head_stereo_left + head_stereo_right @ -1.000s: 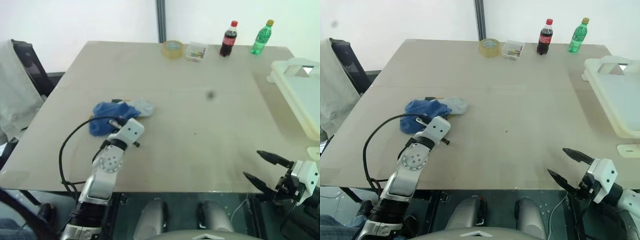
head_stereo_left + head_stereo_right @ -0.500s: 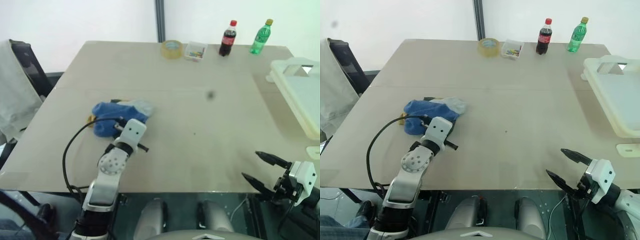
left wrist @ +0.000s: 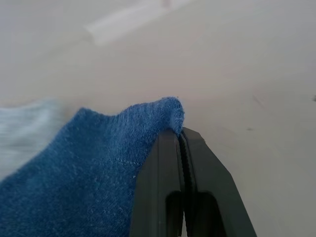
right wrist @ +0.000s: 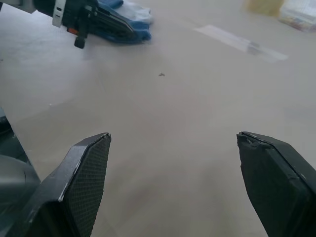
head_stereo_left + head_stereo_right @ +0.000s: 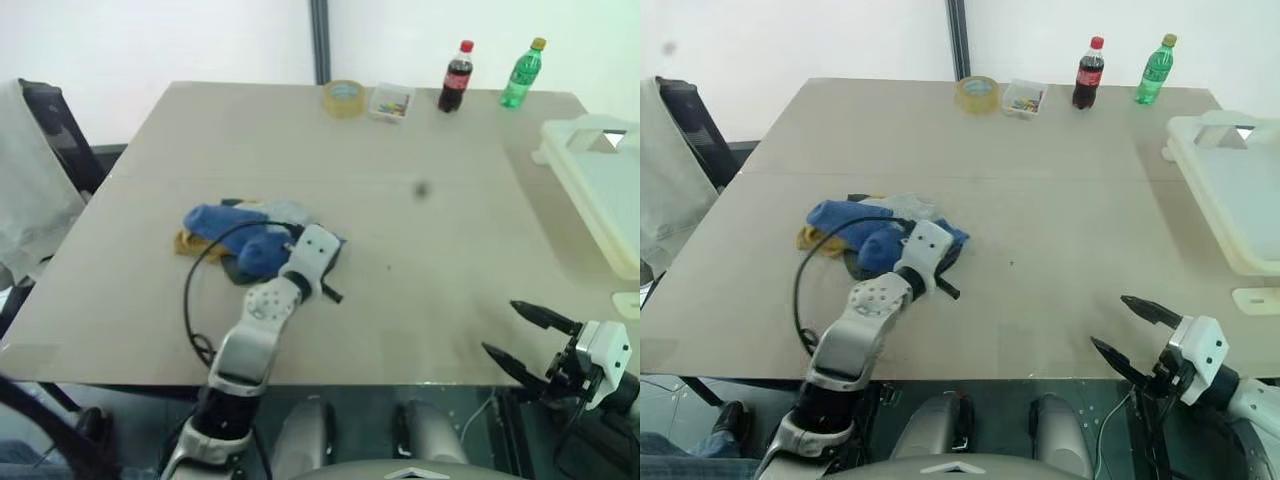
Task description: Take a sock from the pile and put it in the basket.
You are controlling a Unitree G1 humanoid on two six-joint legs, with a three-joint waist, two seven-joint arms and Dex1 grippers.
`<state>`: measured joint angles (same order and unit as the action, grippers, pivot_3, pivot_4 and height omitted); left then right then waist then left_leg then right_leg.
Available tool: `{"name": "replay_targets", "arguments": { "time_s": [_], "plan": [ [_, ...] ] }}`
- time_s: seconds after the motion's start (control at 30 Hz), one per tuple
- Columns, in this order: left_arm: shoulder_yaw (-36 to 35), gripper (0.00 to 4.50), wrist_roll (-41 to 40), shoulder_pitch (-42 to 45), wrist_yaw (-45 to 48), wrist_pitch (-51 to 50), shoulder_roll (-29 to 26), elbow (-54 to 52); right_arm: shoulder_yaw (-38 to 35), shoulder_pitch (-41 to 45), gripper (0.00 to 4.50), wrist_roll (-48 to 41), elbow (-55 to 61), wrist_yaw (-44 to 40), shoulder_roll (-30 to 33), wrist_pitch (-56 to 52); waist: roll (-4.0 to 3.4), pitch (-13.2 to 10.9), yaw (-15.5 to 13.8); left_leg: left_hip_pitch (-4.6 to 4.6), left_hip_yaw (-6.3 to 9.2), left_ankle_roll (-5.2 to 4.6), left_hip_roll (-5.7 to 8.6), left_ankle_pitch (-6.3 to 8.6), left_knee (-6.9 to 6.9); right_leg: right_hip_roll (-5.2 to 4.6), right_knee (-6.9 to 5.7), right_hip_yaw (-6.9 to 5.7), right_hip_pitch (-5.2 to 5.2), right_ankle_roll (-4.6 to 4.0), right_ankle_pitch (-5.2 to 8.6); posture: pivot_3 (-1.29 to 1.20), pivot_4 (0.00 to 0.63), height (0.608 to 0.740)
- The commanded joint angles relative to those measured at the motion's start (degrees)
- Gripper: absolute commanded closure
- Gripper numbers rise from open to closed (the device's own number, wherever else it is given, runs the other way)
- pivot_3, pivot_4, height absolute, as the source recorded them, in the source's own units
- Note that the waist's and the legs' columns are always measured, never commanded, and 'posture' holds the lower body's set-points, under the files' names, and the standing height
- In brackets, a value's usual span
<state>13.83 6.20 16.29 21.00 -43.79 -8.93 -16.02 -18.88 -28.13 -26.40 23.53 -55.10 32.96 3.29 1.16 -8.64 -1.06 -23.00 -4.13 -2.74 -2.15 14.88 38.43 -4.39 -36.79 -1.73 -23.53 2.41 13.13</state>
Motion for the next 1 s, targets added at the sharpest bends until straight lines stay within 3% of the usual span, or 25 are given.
{"name": "replay_targets", "arguments": {
  "time_s": [0.03, 0.27, 0.37, 0.43, 0.63, 0.8, 1.0],
  "plan": [
    [2.72, 4.43, -0.87, 2.37, -1.22, -2.13, 3.32, 0.76, -1.60, 0.09, 0.30, -0.25, 2.14, 0.81, 0.65, 0.75, 0.01, 0.00, 0.08, 0.01, -0.01, 0.00, -0.01, 0.00, 0.00, 0.00, 0.00, 0.02, 0.01, 0.04, 0.02, 0.00, 0.150, 0.740],
    [4.28, 4.43, -4.32, 8.39, -3.70, -1.48, 14.49, 9.52, -1.05, -1.31, 0.30, -0.45, 4.07, 1.27, 1.12, -0.29, 0.02, -0.01, -0.17, 0.00, 0.02, 0.00, -0.01, 0.00, 0.00, 0.07, 0.00, 0.03, 0.01, -0.01, 0.00, 0.00, 0.150, 0.740],
    [1.79, 4.43, -5.74, 9.76, -5.72, 2.46, 18.36, 12.52, -1.96, -1.65, 0.30, -0.88, 4.43, 1.39, 1.72, -0.66, 0.07, -0.04, -0.10, -0.06, 0.04, 0.00, 0.03, 0.00, 0.08, 0.06, 0.01, 0.04, 0.01, 0.04, 0.02, 0.00, 0.150, 0.740],
    [1.95, 4.18, -4.85, 10.15, -6.87, 5.56, 17.69, 13.06, -2.13, -1.63, 0.30, -0.87, 4.18, 1.44, 1.88, -0.55, 0.09, -0.06, 0.26, -0.07, 0.04, 0.00, 0.02, 0.00, 0.08, 0.08, 0.02, 0.04, -0.01, 0.04, 0.02, 0.00, 0.150, 0.740],
    [2.45, 2.30, -9.78, 8.96, -3.19, -1.83, 16.91, 9.32, -1.07, -0.25, 0.30, -0.45, 3.39, 1.82, 2.05, -0.54, 0.09, -0.06, 0.16, -0.04, 0.08, 0.00, -0.04, 0.00, 0.02, 0.20, 0.01, 0.03, -0.02, -0.10, -0.05, 0.00, 0.150, 0.740],
    [2.01, 2.30, -16.29, 7.67, 3.40, -8.34, 12.25, 0.78, 0.03, 2.57, 0.30, -0.36, 2.51, 1.99, 2.44, -1.21, 0.08, -0.06, 0.30, -0.06, 0.06, 0.00, -0.04, 0.00, 0.03, 0.18, 0.02, 0.06, -0.03, -0.09, -0.05, 0.00, 0.150, 0.740],
    [-4.27, 2.30, -21.14, 3.54, 7.98, -3.71, 3.06, -8.40, 6.85, 12.36, 0.30, 1.91, 2.24, 9.57, 0.35, -9.97, 0.03, -0.04, 0.35, 0.04, 0.05, 0.01, -0.11, -0.01, 0.03, 0.26, -0.04, 0.10, -0.02, -0.16, -0.09, 0.00, 0.150, 0.740]
  ]
}}
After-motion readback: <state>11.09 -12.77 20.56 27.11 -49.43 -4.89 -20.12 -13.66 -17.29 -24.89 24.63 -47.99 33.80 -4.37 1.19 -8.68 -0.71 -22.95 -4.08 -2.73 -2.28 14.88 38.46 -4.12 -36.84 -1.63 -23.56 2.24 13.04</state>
